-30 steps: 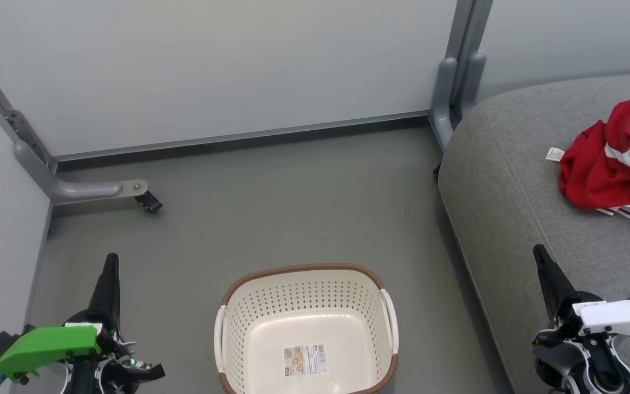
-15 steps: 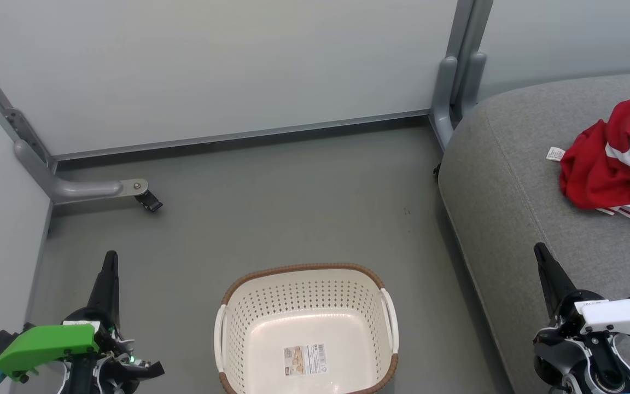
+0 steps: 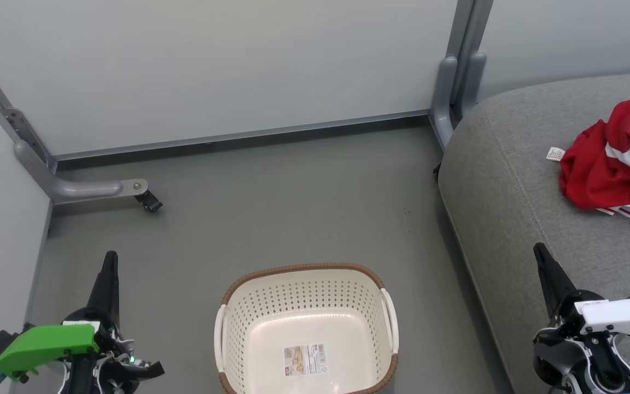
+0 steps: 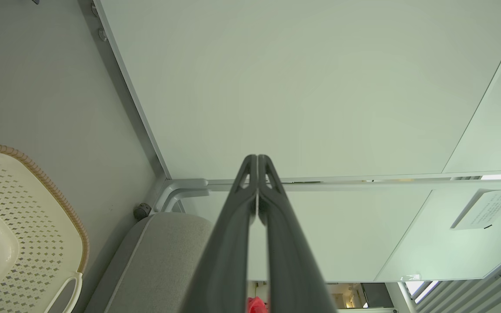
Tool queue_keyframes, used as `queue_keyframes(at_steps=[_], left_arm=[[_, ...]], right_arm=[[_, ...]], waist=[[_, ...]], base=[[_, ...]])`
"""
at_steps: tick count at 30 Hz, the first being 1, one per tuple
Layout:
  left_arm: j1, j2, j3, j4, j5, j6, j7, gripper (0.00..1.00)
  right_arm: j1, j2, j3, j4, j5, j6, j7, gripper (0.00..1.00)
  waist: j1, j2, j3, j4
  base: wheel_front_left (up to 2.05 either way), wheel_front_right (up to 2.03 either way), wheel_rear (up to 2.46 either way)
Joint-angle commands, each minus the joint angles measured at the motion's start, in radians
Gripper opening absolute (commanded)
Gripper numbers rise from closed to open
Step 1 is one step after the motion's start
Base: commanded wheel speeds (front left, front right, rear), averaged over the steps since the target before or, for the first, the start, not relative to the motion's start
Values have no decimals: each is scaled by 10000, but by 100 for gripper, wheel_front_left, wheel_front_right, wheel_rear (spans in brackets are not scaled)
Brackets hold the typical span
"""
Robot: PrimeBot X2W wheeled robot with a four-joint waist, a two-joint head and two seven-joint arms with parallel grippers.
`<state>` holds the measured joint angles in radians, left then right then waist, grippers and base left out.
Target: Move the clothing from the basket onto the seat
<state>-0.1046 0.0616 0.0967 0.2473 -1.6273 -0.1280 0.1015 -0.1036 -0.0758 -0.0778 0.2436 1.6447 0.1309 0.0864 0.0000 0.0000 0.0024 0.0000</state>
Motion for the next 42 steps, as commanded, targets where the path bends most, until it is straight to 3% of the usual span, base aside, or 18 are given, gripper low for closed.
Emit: queue_keyframes(at_steps=[1,42], left_arm=[[-126,10,44,5,28,-58,32,0],[-136,-33,107,7,93,-52,90,0]], right_arm=[[-89,-6,-36,31,-49,-3,14,0],[-104,78,-160,38,-154,-3,116,0]], waist=[[0,0,0,0],[0,0,-1,0]], base=[[0,0,0],[0,0,0]])
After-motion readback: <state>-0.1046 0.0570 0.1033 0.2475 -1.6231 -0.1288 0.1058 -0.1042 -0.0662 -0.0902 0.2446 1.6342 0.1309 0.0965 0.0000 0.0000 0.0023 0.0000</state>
